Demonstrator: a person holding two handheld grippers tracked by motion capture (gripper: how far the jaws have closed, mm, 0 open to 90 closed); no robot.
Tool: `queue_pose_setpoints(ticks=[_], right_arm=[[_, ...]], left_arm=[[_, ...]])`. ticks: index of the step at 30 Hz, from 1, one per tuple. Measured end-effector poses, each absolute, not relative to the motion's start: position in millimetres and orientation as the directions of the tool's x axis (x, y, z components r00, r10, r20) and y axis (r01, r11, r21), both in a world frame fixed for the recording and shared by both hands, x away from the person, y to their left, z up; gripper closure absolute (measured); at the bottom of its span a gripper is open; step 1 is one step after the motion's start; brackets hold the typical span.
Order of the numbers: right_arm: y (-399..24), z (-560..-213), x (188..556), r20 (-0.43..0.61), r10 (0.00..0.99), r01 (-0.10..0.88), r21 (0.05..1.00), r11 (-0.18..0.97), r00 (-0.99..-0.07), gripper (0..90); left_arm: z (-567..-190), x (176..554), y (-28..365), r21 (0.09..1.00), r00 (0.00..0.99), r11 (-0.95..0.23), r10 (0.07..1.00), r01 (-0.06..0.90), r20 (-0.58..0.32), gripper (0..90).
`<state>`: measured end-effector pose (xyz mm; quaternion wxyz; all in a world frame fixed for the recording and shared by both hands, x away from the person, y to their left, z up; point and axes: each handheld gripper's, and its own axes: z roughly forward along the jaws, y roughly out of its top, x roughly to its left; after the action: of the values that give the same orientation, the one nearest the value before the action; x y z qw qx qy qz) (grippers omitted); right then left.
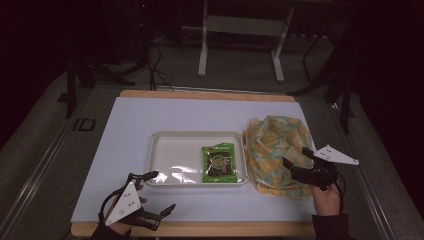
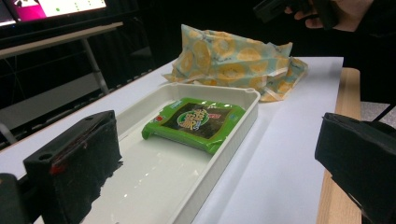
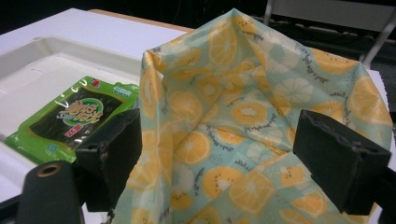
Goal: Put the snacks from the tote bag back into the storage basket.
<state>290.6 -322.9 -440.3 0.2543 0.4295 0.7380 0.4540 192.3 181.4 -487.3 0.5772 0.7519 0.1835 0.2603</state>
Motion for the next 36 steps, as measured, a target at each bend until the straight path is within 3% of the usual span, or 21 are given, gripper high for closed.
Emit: queue_pose_setpoints(ticks=[36], right_arm=[[-349.3,-459.6,268.7,0.026,0.895,0.345,0.928,0.145,-0.445,15.1]], left_arm=[[-486.6,193.8,181.4,0.961,0.800,-0.276,0.575,-0.005,0.169,0.5]])
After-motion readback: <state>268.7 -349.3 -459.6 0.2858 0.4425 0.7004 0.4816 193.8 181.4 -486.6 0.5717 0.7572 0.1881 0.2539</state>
